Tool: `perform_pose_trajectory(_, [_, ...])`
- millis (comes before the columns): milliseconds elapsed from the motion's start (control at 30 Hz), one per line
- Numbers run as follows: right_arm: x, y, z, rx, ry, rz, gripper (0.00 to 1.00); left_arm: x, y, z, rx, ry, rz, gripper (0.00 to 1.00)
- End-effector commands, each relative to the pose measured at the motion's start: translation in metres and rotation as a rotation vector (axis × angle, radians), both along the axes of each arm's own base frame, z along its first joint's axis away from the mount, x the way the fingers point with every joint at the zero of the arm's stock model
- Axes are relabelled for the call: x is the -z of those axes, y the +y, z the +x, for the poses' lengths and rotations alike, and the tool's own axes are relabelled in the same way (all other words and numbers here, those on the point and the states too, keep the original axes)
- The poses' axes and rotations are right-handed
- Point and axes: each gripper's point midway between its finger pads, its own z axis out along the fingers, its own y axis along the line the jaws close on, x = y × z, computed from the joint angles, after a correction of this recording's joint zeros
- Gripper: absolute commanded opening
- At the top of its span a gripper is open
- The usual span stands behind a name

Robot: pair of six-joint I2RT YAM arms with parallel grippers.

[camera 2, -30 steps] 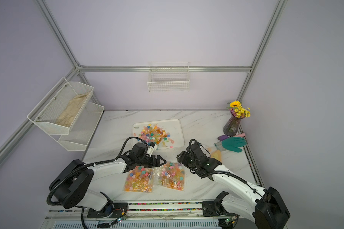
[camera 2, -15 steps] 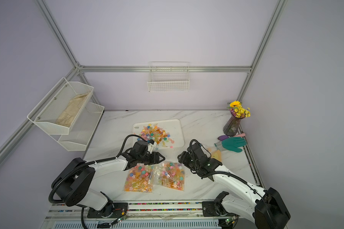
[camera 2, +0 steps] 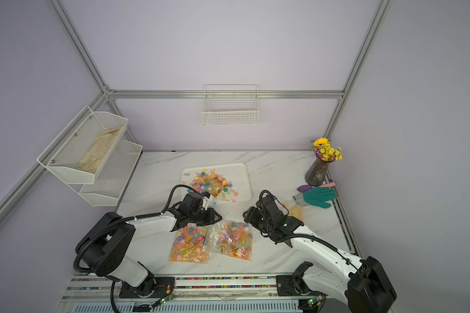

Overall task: Pour candies out of the ziploc bag
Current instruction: Adjust the ziploc bag at the center of the board.

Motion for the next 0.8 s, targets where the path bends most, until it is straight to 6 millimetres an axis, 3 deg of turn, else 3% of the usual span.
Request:
perform_pose_trajectory(0, [0.004, 0.001, 0.005, 0.001, 0.0, 0.003, 0.66, -0.035, -0.012, 0.026, -0.006, -0.086, -0.051, 0.13])
perform_pose_trajectory(233, [0.028, 0.006, 0.007, 0.004, 0.084, -0.026, 0.67, -0.033, -0.011, 0.027, -0.011, -0.084, -0.045, 0.01])
perform_pose_trajectory(433, [0.061, -0.002, 0.001, 0.036, 0.171, -0.067, 0.71, -0.035, -0.009, 0.026, -0.011, -0.092, -0.044, 0.0])
perform_pose_trajectory(767, [0.08, 0.0, 0.014, 0.044, 0.178, -0.072, 0.72, -0.034, -0.011, 0.025, -0.005, -0.089, -0.054, 0.0])
